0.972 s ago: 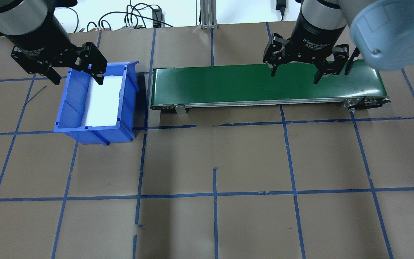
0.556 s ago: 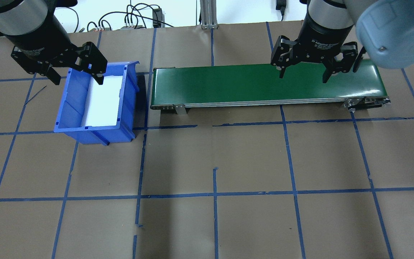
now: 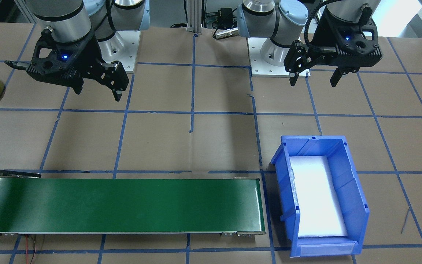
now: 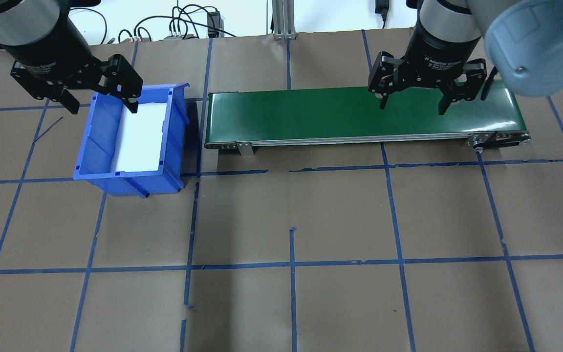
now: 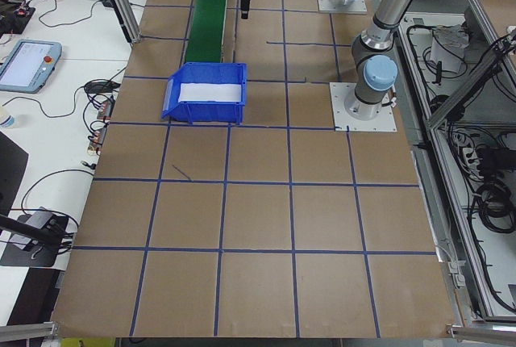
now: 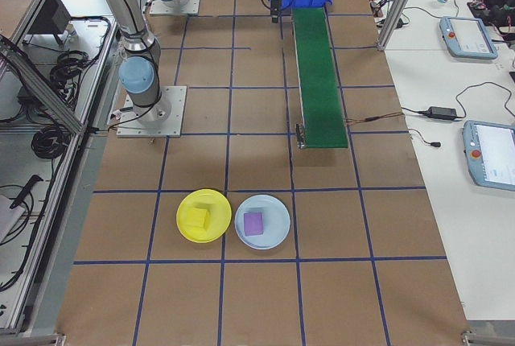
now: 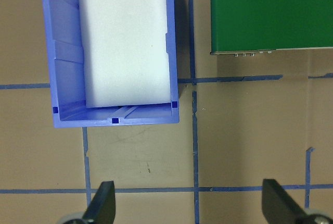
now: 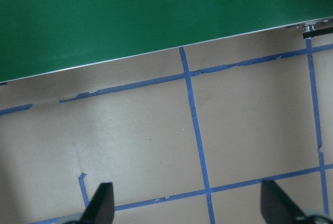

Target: Move block left to right into plate

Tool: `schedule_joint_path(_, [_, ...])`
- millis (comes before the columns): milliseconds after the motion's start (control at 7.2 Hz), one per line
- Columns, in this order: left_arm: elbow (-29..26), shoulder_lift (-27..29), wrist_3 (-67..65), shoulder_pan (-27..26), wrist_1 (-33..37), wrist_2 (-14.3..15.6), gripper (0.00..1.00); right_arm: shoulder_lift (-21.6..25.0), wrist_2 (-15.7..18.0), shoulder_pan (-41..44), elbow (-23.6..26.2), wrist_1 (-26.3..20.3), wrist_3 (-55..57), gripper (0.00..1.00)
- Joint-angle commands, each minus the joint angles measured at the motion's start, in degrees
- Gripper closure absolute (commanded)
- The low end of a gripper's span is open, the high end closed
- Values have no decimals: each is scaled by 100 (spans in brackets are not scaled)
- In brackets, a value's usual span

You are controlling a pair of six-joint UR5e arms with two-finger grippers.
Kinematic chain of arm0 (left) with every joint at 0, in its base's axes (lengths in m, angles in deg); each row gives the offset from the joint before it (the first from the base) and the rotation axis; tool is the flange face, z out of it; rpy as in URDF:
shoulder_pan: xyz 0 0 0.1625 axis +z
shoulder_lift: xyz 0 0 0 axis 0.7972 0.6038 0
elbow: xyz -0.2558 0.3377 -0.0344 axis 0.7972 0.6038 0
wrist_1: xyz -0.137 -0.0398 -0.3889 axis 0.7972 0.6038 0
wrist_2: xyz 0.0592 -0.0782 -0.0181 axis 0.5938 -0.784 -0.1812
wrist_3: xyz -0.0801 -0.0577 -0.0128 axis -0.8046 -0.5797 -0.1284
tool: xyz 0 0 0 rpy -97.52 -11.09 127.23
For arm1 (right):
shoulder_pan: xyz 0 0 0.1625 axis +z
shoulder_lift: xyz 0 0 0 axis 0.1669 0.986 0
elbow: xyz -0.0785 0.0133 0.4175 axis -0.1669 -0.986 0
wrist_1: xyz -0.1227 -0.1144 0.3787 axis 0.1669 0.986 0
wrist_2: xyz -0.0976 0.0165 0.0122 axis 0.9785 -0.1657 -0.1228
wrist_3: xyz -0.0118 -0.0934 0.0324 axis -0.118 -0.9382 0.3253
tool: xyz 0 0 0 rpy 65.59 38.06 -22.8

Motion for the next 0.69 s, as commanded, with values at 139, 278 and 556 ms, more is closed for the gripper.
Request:
schedule_joint_path(139, [-120, 120, -10, 44, 7, -8, 0, -5, 15, -29, 42, 41, -1, 0])
schedule_joint_path(278, [-138, 122, -62, 44, 16, -25, 0, -5, 15, -38, 42, 41, -1, 0])
schedule_joint_path(556, [-138, 113, -71, 44, 16, -43, 0, -5, 68, -38, 42, 23, -1, 0])
